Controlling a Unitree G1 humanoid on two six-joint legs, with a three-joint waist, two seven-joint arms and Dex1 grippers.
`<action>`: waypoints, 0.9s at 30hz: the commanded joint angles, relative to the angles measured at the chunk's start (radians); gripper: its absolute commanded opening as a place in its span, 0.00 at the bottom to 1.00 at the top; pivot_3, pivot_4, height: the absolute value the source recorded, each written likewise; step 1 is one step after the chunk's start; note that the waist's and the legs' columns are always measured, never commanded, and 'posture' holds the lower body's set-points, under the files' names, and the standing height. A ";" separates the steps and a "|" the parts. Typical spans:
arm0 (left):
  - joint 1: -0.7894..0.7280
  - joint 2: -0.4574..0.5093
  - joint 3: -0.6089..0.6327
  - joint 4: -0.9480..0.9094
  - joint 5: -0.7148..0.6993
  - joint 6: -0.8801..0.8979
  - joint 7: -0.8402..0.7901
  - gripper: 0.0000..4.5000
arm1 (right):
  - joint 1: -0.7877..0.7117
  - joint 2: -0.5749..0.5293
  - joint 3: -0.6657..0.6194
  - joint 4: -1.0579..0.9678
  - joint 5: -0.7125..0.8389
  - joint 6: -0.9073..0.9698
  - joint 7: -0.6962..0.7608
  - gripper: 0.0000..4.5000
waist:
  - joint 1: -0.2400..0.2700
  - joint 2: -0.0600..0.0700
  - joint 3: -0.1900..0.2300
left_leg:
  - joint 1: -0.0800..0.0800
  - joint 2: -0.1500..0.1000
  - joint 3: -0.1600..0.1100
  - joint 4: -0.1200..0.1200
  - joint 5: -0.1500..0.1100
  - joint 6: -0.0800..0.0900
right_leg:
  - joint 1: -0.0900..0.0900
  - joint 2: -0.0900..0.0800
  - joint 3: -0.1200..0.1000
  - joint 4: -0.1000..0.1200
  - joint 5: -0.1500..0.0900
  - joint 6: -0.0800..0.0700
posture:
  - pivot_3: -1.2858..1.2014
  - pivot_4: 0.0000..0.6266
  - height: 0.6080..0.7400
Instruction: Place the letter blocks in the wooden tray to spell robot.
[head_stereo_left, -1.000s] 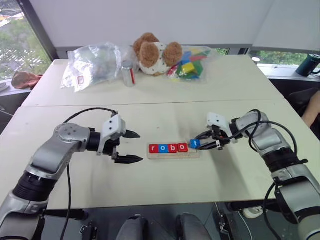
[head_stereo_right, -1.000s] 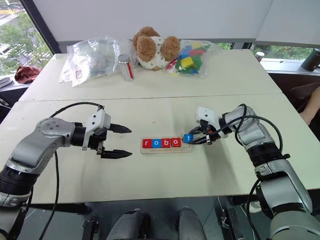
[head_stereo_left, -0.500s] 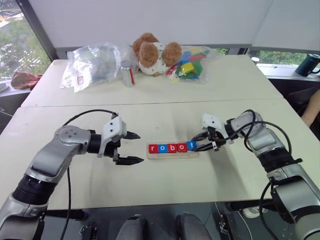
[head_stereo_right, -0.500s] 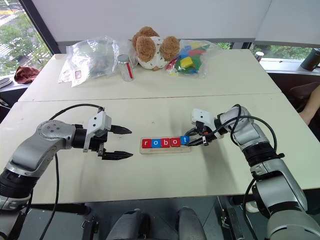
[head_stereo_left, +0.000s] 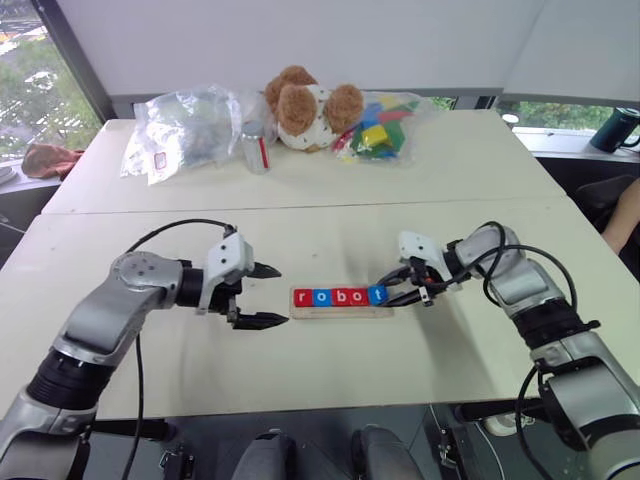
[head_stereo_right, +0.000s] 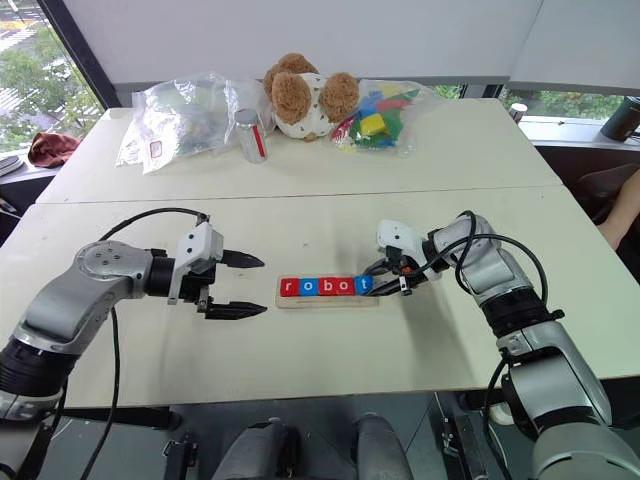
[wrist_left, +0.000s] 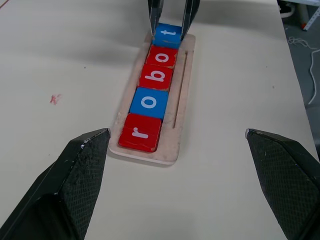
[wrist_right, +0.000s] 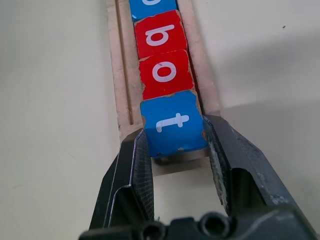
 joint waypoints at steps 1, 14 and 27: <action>-0.009 0.001 0.023 -0.013 -0.008 -0.007 0.003 1.00 | -0.003 0.007 -0.001 -0.021 0.006 -0.006 -0.003 0.25 | 0.000 0.000 0.000 | 0.000 0.000 0.000 0.000 0.000 0.000 | 0.000 0.000 0.000 0.000 0.000 0.000 | 0.52 0.24 1.00; -0.010 0.000 0.023 -0.011 -0.007 -0.007 0.007 1.00 | 0.001 0.024 -0.008 -0.040 0.012 0.017 -0.026 0.90 | 0.000 0.000 0.000 | 0.000 0.000 0.000 0.000 0.000 0.000 | 0.000 0.000 0.000 0.000 0.000 0.000 | 0.52 0.24 1.00; -0.012 0.002 0.025 -0.004 -0.008 -0.008 0.004 1.00 | 0.055 -0.037 -0.081 -0.188 0.091 0.128 -0.047 0.99 | 0.003 0.000 0.000 | 0.000 0.000 0.000 0.000 0.000 0.000 | 0.000 0.000 0.000 0.000 0.000 0.000 | 0.52 0.24 1.00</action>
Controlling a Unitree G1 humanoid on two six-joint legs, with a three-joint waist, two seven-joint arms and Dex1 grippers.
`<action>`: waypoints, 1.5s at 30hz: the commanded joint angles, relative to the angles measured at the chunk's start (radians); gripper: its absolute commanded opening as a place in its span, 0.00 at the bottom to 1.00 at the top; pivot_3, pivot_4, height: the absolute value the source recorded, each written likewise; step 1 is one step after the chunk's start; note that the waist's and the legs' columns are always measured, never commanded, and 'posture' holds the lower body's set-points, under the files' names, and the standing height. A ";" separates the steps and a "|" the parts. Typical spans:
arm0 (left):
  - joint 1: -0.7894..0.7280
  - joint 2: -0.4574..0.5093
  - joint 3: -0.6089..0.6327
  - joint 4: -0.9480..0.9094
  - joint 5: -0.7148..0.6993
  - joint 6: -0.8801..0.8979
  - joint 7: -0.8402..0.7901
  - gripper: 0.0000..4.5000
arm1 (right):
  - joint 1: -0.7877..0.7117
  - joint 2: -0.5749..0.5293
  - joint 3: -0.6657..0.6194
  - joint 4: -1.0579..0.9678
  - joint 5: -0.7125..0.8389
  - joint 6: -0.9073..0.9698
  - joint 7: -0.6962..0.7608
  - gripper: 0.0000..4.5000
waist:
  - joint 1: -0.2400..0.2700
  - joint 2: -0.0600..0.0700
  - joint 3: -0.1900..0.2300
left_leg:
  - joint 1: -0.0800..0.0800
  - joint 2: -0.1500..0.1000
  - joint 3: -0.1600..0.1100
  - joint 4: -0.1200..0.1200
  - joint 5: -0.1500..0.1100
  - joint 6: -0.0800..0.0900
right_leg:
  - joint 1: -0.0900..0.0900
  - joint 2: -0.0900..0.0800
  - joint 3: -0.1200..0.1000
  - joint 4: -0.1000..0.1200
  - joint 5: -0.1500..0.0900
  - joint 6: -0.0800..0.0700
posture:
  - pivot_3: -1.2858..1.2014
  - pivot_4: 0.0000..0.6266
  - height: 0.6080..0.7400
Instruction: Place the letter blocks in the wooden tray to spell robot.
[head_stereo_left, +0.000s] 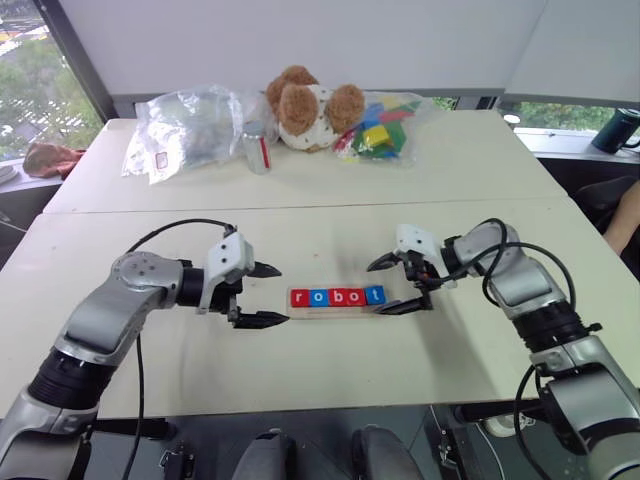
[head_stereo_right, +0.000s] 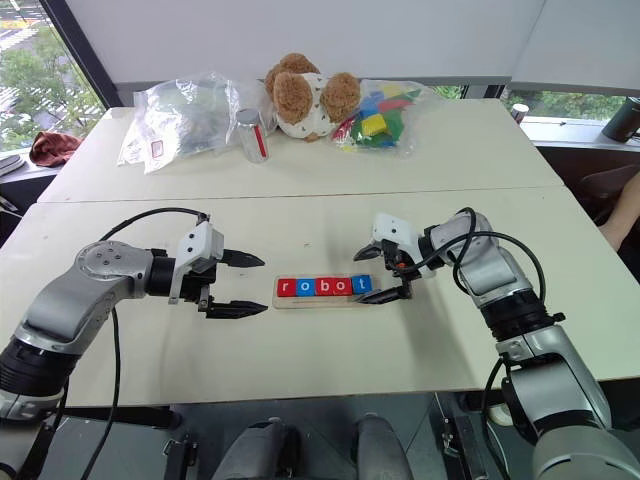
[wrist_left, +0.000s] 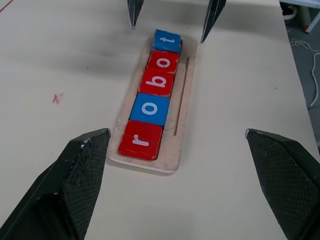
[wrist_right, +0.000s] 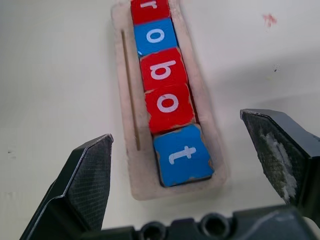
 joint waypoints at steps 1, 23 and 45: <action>-0.012 0.001 0.024 -0.006 -0.007 -0.009 -0.001 1.00 | 0.029 -0.029 -0.039 -0.054 0.036 0.024 -0.009 0.99 | -0.001 0.000 0.000 | 0.000 0.000 0.000 0.000 0.000 0.000 | 0.000 0.000 0.000 0.000 0.000 0.000 | 0.52 0.24 1.00; -0.018 -0.003 0.024 0.004 -0.001 -0.013 -0.002 1.00 | 0.073 -0.025 -0.007 -0.075 0.047 0.053 0.013 0.99 | -0.002 0.000 0.000 | 0.000 0.000 0.000 0.000 0.000 0.000 | 0.000 0.000 0.000 0.000 0.000 0.000 | 0.52 0.24 1.00; 0.196 0.090 0.228 -0.038 -0.091 0.076 0.041 1.00 | 0.294 -0.135 -0.344 -0.459 0.307 0.504 -0.195 0.99 | 0.001 0.000 0.000 | 0.000 0.001 -0.002 -0.002 -0.001 0.001 | -0.001 0.000 0.000 0.000 0.000 0.000 | 0.52 0.24 1.00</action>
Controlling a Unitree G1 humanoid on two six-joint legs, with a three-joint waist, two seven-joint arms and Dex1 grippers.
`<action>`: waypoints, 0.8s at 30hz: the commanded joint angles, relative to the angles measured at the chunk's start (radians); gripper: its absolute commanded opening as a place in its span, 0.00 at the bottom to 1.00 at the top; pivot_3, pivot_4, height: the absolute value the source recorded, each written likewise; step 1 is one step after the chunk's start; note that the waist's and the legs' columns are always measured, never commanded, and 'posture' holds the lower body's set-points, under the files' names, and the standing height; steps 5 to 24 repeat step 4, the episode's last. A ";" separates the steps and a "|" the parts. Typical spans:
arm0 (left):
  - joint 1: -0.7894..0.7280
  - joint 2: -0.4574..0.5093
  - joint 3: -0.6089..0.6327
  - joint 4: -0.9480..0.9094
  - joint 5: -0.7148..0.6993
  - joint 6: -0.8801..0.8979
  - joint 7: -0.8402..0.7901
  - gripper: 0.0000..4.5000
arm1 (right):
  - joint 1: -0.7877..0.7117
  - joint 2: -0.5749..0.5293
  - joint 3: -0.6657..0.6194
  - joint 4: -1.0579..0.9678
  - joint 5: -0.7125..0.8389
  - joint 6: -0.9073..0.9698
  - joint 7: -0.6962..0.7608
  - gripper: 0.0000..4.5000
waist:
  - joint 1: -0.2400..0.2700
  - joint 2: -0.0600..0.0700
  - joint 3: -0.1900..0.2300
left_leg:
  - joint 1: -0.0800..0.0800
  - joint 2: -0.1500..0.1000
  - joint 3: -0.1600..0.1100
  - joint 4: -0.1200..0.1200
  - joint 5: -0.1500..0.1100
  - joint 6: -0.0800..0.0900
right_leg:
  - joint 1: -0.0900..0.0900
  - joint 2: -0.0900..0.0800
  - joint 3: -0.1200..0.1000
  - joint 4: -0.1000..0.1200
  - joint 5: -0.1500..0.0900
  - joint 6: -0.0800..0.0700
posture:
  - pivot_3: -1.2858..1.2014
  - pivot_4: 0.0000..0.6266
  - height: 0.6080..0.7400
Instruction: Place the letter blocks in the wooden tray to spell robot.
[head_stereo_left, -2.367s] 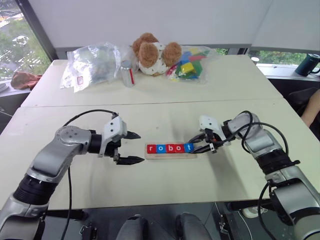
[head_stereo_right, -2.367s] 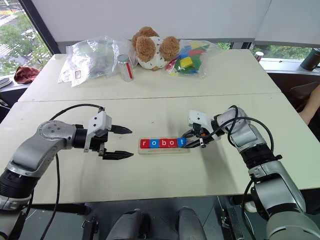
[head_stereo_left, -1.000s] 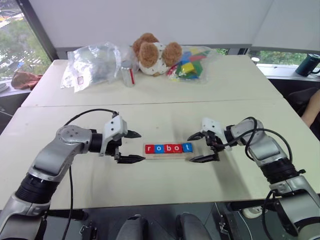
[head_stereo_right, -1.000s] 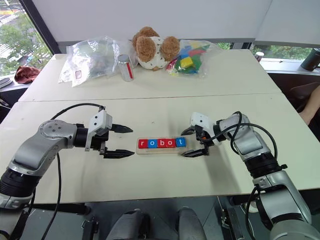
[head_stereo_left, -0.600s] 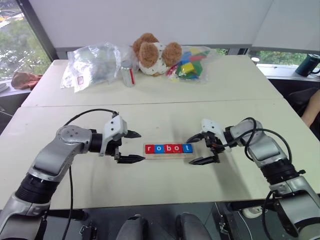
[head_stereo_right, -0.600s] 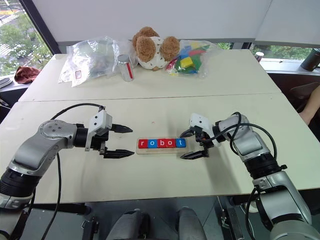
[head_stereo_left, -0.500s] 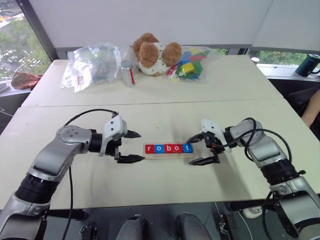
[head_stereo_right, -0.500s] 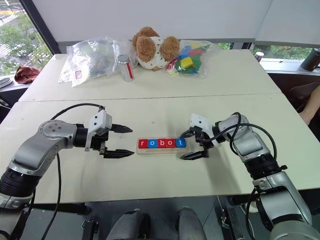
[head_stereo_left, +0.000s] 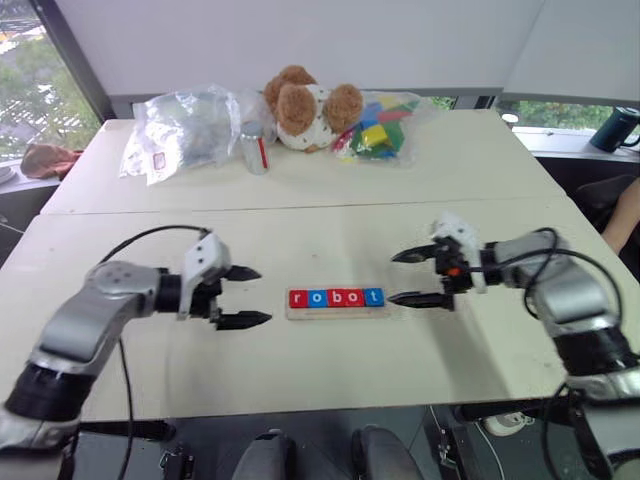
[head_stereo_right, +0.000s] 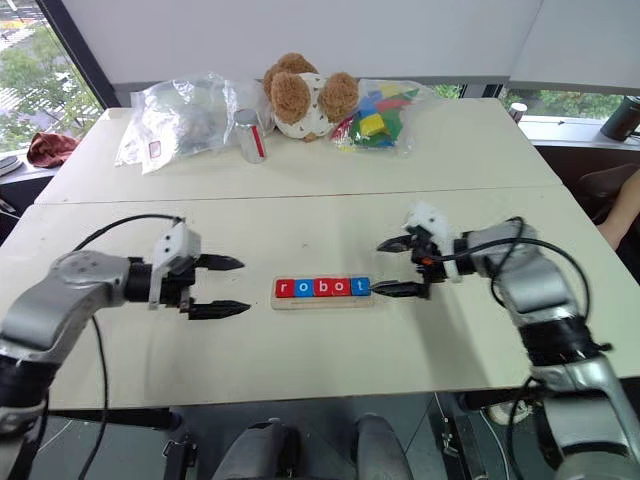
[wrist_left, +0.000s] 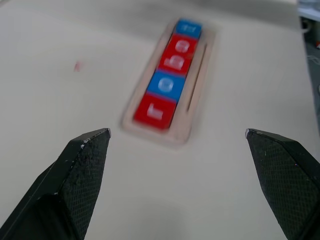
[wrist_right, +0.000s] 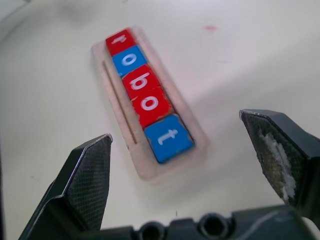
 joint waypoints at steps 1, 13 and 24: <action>0.062 0.021 0.109 -0.047 -0.048 0.040 0.037 1.00 | 0.110 -0.017 -0.117 -0.153 0.104 0.164 -0.084 0.99 | 0.002 0.000 0.000 | 0.000 0.000 0.000 0.000 0.000 0.000 | 0.000 0.000 0.000 0.000 0.000 0.000 | 0.52 0.24 1.00; 0.102 -0.001 0.131 -0.043 -0.051 0.043 0.074 1.00 | 0.203 0.006 -0.161 -0.208 0.122 0.221 -0.186 0.99 | 0.002 0.000 0.000 | 0.000 0.000 0.000 0.002 0.000 0.000 | 0.002 -0.002 0.000 -0.001 0.000 0.000 | 0.52 0.24 1.00; 0.102 -0.001 0.131 -0.043 -0.051 0.043 0.074 1.00 | 0.203 0.006 -0.161 -0.208 0.122 0.221 -0.186 0.99 | 0.002 0.000 0.000 | 0.000 0.000 0.000 0.002 0.000 0.000 | 0.002 -0.002 0.000 -0.001 0.000 0.000 | 0.52 0.24 1.00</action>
